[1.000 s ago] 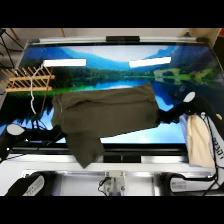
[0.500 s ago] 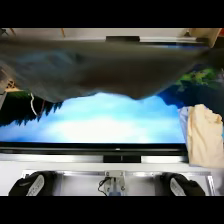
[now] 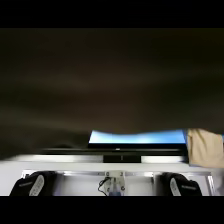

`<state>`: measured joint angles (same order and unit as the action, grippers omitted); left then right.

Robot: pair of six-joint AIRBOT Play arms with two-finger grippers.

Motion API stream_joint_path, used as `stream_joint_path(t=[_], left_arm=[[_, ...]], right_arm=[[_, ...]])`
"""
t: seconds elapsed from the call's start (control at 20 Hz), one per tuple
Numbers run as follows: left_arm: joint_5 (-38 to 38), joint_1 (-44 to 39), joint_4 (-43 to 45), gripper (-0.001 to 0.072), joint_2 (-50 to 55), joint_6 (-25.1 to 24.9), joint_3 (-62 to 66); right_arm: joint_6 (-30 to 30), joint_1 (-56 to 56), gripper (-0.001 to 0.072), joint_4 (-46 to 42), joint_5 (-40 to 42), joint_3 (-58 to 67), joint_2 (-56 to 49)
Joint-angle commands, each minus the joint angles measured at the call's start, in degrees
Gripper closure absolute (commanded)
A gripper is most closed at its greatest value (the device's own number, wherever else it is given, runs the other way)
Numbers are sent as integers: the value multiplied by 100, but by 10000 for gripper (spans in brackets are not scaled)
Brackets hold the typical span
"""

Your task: Fold the shirts.

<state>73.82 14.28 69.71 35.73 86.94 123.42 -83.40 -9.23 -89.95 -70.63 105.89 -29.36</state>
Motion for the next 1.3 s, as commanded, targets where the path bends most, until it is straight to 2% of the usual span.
stream_joint_path(t=[0.0, 0.15, 0.3, 0.35, 0.45, 0.6, 0.75, 0.85, 0.95, 1.1, 1.25], left_arm=[[1056, 0, 254, 674, -83, 13, -540], [966, 0, 240, 674, 4, -136, -1759], [1014, -2, -33, 673, 299, -144, -3449], [914, -2, -168, 674, 428, -232, -4109], [470, -4, -446, 675, 763, -557, -5261], [-804, -302, -518, 675, 1718, -686, -6201], [-2199, -800, -516, 674, 2997, -1270, -5901], [-2979, -984, -525, 673, 3862, -1189, -5331], [-3440, -1069, -525, 673, 4572, -977, -4736], [-3571, -1106, -540, 673, 5460, -892, -4019], [-3571, -1123, -940, 673, 5943, -715, -3873]], right_arm=[[-98, 0, 637, -254, -1388, 42, -236], [-101, 2, 637, -186, -2354, -267, -970], [-101, 2, 637, -146, -2909, -1545, -1661], [-101, 2, 637, -136, -2669, -2129, -1840], [-98, 7, 637, -131, -1508, -3261, -2262], [-122, 46, 638, 420, 243, -3731, -3436], [-146, 372, 637, 546, 1744, -3392, -4618], [-149, 577, 637, 546, 2664, -3016, -5209], [-212, 673, 637, 553, 3482, -2647, -5711], [-597, 619, 637, 562, 4028, -2299, -6319], [-870, 540, 637, 590, 3873, -2240, -6658]])
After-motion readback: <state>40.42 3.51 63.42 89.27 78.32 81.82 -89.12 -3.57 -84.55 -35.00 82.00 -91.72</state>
